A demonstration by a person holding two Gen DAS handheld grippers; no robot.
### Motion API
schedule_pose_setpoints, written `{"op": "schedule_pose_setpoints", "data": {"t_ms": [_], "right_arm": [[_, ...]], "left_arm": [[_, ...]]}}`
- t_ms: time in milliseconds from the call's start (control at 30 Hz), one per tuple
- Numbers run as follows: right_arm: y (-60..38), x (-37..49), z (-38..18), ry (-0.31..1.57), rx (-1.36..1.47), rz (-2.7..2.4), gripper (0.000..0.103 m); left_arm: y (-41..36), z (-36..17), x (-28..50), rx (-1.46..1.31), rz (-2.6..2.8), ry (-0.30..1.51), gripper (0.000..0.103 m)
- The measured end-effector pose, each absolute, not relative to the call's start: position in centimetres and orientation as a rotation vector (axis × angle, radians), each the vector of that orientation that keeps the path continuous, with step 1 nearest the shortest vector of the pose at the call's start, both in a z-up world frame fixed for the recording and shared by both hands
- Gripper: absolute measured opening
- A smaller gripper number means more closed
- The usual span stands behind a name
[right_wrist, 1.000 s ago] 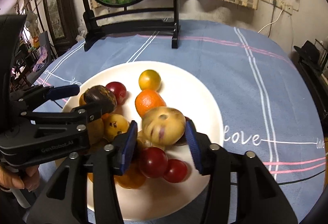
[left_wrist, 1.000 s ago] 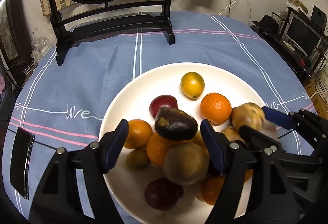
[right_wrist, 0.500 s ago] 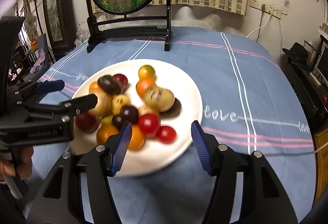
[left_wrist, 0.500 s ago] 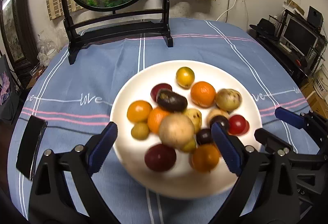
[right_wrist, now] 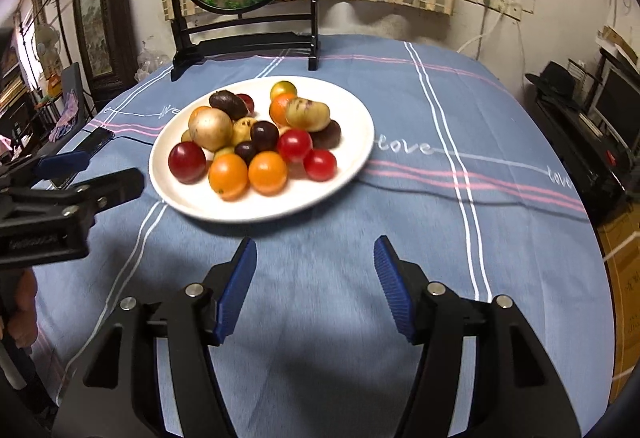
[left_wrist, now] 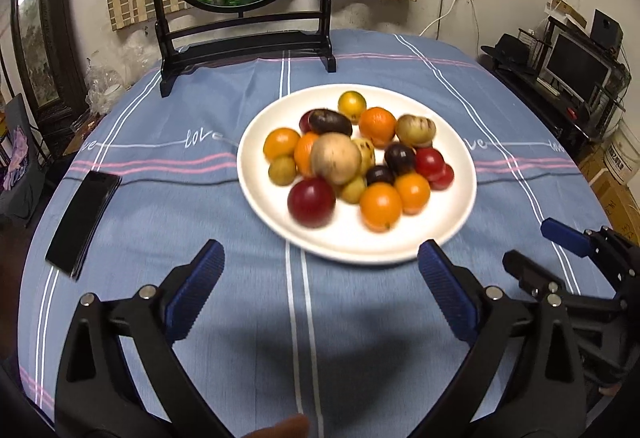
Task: Organize fruits
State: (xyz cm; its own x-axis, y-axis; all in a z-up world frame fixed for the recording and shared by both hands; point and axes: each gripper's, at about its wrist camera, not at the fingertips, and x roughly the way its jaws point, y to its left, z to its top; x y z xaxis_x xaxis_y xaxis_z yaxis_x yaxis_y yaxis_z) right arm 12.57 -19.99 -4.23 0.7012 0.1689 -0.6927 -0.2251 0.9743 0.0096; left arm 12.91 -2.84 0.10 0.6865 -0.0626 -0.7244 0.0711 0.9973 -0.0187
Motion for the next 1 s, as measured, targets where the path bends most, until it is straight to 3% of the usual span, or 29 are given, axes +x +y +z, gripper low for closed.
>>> {"op": "schedule_pose_setpoints", "data": {"t_ms": [1000], "right_arm": [[-19.5, 10.1, -6.8, 0.795, -0.094, 0.173, 0.062]], "left_arm": [[-1.9, -4.2, 10.1, 0.026, -0.037, 0.875, 0.100]]}}
